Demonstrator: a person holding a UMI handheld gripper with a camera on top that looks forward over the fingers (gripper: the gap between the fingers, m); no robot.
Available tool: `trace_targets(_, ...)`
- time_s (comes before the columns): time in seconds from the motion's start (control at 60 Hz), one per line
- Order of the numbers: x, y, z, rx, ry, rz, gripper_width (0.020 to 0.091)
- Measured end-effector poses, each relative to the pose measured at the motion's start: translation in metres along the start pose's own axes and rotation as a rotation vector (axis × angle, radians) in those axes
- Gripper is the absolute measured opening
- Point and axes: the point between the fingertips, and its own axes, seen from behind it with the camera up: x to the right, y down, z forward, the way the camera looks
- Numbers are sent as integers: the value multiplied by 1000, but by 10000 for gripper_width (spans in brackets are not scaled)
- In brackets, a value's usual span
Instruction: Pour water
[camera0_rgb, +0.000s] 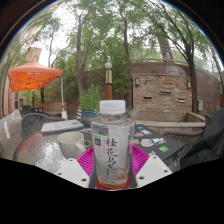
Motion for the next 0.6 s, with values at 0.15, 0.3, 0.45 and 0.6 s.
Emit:
trace_targets(0.15, -2, 2, -1, -15, 1, 1, 530)
trace_targets(0.3, 4, 35, -29, -157, 99, -5, 845)
trace_targets(0.45, -14, 26, -56, -216, 159, -17, 842)
trace_targets(0.6, -22, 7, -99, -286, 255, 60, 835)
